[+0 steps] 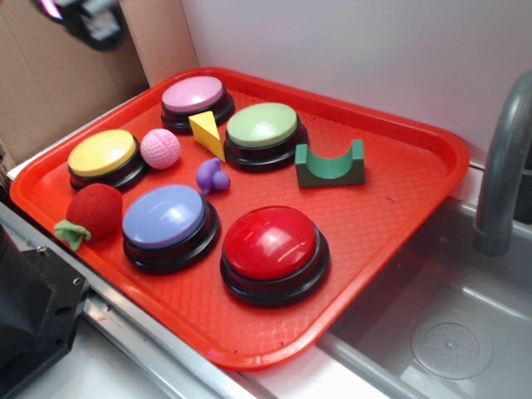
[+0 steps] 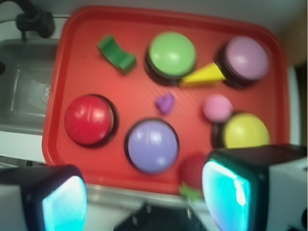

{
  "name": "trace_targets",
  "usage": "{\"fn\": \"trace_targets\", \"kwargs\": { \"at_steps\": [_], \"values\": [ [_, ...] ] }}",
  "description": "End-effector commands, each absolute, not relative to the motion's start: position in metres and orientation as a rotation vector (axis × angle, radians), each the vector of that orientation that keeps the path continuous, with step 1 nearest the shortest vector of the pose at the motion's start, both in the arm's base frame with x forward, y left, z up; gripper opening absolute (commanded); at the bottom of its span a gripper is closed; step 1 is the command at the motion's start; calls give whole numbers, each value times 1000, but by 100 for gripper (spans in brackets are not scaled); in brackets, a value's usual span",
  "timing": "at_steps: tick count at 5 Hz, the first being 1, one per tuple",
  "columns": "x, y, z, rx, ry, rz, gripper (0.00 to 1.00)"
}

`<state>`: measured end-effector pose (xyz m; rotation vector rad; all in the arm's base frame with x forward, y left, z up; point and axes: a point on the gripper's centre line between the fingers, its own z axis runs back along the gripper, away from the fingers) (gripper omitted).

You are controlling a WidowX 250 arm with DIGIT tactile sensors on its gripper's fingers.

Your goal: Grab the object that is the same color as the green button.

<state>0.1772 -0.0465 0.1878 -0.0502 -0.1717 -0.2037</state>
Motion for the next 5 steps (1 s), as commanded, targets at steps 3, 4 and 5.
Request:
{"fn": "trace_targets", "kwargs": {
  "at_steps": [3, 4, 5],
  "values": [
    [308, -97, 74, -48, -273, -507, 100],
    [326, -105, 45, -24, -250, -546, 100],
    [331, -111, 25, -45, -223, -615, 100]
  ]
}}
